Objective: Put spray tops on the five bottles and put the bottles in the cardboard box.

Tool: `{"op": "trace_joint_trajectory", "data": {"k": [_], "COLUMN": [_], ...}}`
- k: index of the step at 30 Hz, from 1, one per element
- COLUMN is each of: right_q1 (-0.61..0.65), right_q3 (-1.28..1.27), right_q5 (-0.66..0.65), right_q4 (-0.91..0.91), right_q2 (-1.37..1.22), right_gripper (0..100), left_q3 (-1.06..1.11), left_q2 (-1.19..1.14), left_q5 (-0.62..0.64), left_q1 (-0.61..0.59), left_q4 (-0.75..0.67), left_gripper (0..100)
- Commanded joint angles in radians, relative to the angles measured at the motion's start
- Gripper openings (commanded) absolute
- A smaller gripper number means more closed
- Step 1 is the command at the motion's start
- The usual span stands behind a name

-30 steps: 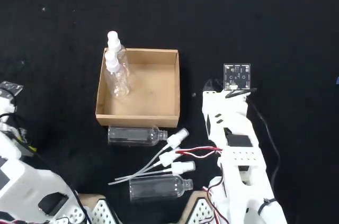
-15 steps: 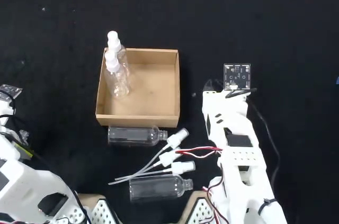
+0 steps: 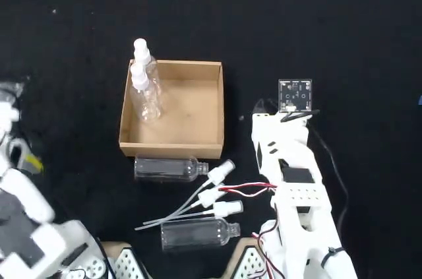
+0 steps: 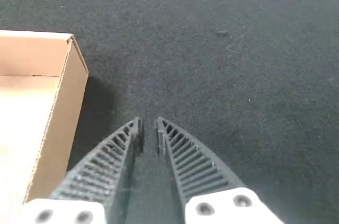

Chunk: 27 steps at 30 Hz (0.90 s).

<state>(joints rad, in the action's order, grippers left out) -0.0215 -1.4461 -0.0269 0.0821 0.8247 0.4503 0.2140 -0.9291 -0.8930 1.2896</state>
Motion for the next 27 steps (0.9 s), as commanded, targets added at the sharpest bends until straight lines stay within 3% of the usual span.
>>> {"op": "trace_joint_trajectory", "data": {"k": [1,5,10,18,27], "right_q1": [0.014,0.014,0.014,0.014,0.014], "right_q3": [0.005,0.005,0.005,0.005,0.007], "right_q5": [-0.006,-0.006,-0.006,-0.006,0.000], "right_q4": [-0.028,-0.026,-0.026,-0.026,-0.025], "right_q2": [0.036,0.036,0.036,0.036,0.042], "right_gripper": [2.5,2.5,2.5,2.5,2.2], "left_q3": [0.108,0.334,0.575,0.766,1.036], "left_q2": [0.282,0.448,0.601,0.692,0.703], "left_q5": [0.391,0.738,0.970,1.155,1.169], "left_q1": [0.150,0.228,0.315,0.358,0.349], "left_q4": [-0.147,-0.422,-0.710,-1.096,-1.498], "left_gripper": [3,3,3,3,3]}}
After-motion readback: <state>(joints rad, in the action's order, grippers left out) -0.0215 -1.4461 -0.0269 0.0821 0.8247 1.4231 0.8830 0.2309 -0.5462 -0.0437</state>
